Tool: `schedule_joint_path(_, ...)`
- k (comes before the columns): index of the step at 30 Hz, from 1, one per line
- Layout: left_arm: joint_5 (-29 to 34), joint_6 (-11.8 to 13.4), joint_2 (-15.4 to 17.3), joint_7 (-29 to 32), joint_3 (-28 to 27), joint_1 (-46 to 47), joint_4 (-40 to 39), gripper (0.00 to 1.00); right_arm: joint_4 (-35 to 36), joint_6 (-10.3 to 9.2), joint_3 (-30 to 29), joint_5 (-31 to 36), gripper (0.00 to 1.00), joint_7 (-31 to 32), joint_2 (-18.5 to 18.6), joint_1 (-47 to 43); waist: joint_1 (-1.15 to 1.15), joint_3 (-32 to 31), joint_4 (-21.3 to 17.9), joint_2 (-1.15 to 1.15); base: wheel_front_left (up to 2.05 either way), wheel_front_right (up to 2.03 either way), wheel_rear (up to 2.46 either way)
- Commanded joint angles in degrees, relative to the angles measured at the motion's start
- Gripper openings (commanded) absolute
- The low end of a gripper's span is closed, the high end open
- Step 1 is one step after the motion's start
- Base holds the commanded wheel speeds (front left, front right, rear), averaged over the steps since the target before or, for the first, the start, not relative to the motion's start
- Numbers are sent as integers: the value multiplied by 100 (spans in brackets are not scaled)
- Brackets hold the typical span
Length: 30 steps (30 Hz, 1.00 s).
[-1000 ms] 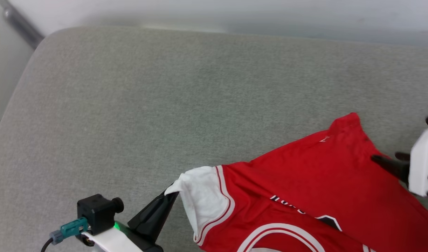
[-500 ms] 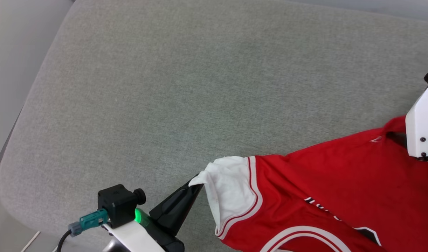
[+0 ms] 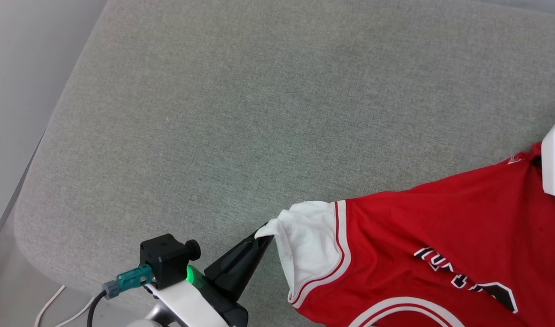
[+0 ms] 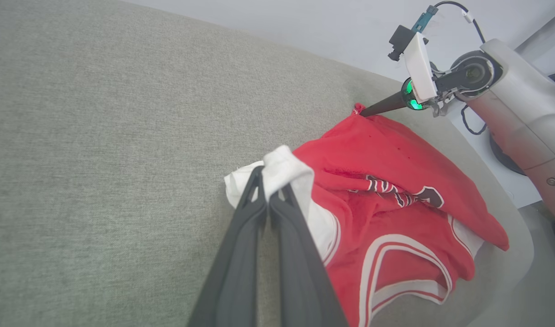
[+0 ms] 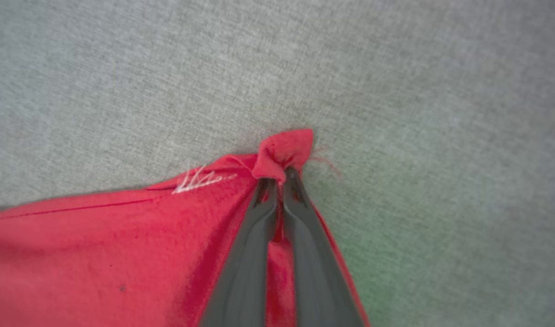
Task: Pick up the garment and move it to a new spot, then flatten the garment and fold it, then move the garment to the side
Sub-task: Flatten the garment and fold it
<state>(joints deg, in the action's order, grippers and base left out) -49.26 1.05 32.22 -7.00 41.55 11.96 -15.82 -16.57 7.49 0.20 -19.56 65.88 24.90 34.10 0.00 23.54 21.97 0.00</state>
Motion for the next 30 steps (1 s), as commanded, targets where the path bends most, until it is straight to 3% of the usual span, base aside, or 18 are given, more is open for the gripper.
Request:
schedule_joint_path(1, -27, 8, 11, -32, -34, 54, 6, 0, -268, 0, 98, -76, 0, -41, -143, -184, 0, -93, -47, 0, 0, 0, 0)
schedule_joint_path(8, -25, 116, 153, -77, -182, -12, -10, 0, -269, 0, 158, -284, 0, -654, -124, 96, 0, -503, -290, 0, 0, 0, 0)
schedule_joint_path(17, -57, 411, 578, -73, -612, -75, -313, 0, -52, -1, 436, -844, 0, -1591, 58, 403, 0, -1255, -820, 0, 0, 0, 0)
schedule_joint_path(26, -83, 698, 1123, -331, -1419, 52, -720, 0, 886, -1, 322, -1320, 0, -1819, 113, 599, 0, -1726, -1357, 0, 0, 0, 0)
schedule_joint_path(30, -110, 777, 1369, -382, -1795, 172, -925, 0, 1509, -1, 126, -1430, 0, -1792, -39, 616, 0, -1803, -1553, 0, 0, 0, 0)
